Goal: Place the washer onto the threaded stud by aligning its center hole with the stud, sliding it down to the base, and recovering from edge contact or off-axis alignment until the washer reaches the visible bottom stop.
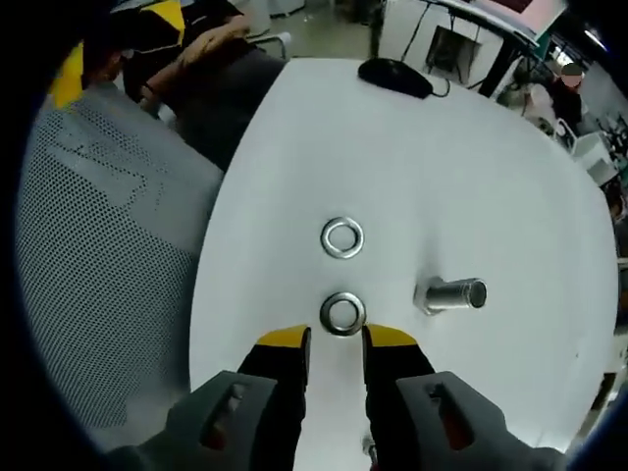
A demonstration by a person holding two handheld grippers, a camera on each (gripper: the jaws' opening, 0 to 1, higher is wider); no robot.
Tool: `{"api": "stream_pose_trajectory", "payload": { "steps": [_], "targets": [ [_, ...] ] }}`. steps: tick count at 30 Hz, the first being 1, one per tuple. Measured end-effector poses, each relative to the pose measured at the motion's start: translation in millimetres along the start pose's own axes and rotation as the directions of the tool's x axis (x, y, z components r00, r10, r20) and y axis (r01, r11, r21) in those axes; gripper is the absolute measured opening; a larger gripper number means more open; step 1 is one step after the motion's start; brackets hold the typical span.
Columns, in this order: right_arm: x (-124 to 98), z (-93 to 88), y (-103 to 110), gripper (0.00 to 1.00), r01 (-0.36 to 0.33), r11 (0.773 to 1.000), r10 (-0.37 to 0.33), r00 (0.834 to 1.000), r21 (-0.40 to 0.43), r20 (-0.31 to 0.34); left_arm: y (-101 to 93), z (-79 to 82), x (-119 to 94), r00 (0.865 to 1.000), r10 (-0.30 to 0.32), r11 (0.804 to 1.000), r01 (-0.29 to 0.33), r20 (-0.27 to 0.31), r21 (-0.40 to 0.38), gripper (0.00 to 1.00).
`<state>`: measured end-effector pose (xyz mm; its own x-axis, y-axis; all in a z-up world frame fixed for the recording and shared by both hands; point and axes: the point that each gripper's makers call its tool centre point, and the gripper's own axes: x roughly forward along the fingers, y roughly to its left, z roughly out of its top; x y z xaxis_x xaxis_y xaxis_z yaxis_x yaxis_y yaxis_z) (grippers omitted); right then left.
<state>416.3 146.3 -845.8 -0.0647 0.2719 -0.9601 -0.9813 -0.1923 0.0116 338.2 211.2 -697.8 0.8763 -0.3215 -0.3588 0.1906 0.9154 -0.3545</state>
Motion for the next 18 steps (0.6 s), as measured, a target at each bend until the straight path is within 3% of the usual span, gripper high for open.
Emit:
{"api": "stream_pose_trajectory", "payload": {
  "steps": [5, 16, 18],
  "targets": [
    [9.2, -4.7, -8.1, 0.29, 0.028, 0.999, -0.029, 0.999, -0.029, -0.036, 0.8, 0.9, 0.3, 1.0, 0.003, 1.0, -0.003, 0.005, -0.005, 0.19],
    [25.9, -8.7, -4.7, 0.31, 0.009, 1.0, -0.01, 0.999, -0.018, -0.046, 0.7, 2.3, 0.2, 1.0, 0.0, 1.0, 0.0, 0.015, -0.019, 0.18],
    [23.6, -5.3, -7.8, 0.31, 0.014, 1.0, -0.014, 1.0, 0.017, -0.027, 1.8, 3.1, -0.1, 1.0, 0.007, 1.0, -0.007, 0.02, -0.018, 0.18]
  ]
}}
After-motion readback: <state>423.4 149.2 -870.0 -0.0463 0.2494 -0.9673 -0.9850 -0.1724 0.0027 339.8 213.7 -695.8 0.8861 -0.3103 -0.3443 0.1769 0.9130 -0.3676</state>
